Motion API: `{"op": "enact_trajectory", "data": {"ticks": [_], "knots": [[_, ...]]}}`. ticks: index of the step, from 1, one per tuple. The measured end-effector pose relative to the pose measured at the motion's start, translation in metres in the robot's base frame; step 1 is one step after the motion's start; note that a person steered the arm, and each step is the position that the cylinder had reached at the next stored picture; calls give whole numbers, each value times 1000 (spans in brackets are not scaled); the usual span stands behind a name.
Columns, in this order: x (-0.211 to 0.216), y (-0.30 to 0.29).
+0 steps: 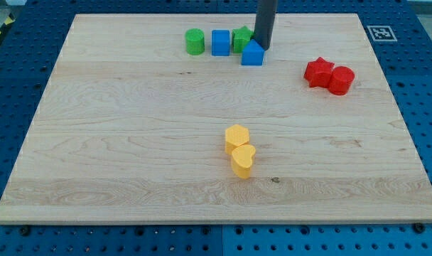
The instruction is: Push the blue triangle towards the center of the board
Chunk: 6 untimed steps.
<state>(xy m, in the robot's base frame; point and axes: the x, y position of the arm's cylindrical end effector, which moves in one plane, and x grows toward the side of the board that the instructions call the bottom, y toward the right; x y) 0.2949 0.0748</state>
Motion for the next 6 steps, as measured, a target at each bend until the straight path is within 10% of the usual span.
{"op": "enact_trajectory", "data": {"ticks": [6], "knots": [[82,-48]]}}
